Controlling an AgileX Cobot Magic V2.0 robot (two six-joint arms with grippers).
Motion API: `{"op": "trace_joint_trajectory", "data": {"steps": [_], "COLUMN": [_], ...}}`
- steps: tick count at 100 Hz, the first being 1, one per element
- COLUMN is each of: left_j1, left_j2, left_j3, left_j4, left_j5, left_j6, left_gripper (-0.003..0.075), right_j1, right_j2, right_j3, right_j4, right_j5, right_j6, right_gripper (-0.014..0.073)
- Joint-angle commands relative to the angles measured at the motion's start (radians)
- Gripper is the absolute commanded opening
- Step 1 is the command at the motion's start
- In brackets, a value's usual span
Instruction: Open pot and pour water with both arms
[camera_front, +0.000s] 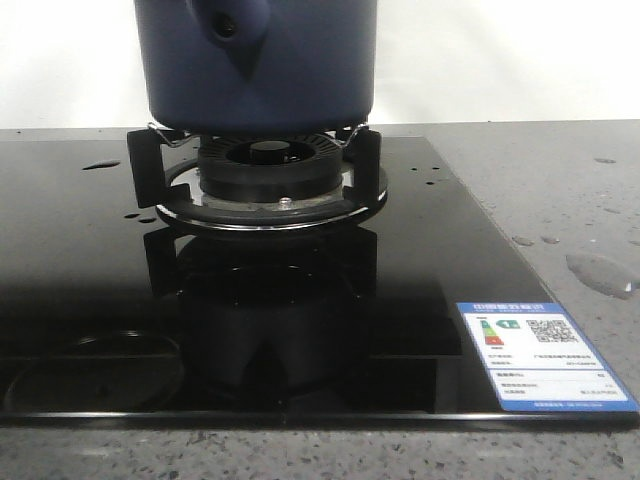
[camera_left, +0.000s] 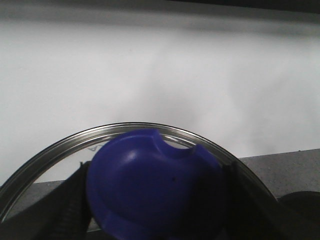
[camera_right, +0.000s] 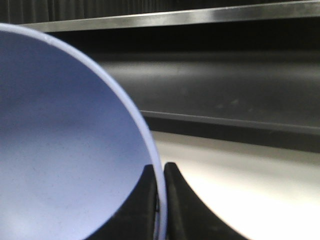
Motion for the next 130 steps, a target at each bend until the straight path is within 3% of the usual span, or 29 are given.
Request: {"op": "trace_joint_trajectory", "data": {"steps": [1,39,104,112,130], "left_j1": [0.002,0.002,0.002,0.002,0.002], "left_j2": [-0.037,-0.037,-0.037,-0.037,-0.037], "left_j3": [-0.037,-0.037,-0.037,-0.037,-0.037], "left_j4": [-0.041,-0.041,-0.071,-0.071,-0.111], "left_j5": [-0.055,-0.055,-0.034,-0.016,0.005], "left_j6": [0.002,0.002,0.002,0.002,0.002], "left_gripper": [0.0399,0.0399,0.0399,0.0399,0.0399], "right_j1": [0.002,0.002,0.002,0.002,-0.015], "right_j2": [-0.055,-0.055,-0.055,-0.064,-0.100], "right_j3": [-0.030,-0.032,-0.032,-0.034,-0.082], "right_j4": [-0.027,-0.113,-0.125,-0.125,-0.106], "right_j5": [-0.117,-0.243,-0.239,-0.180,0.118], "right_j6": [-0.005,-0.005,-0.005,-0.005,-0.005], "right_gripper": [-0.0046,-0.0046,-0.0046,-0.0046,-0.0046]}}
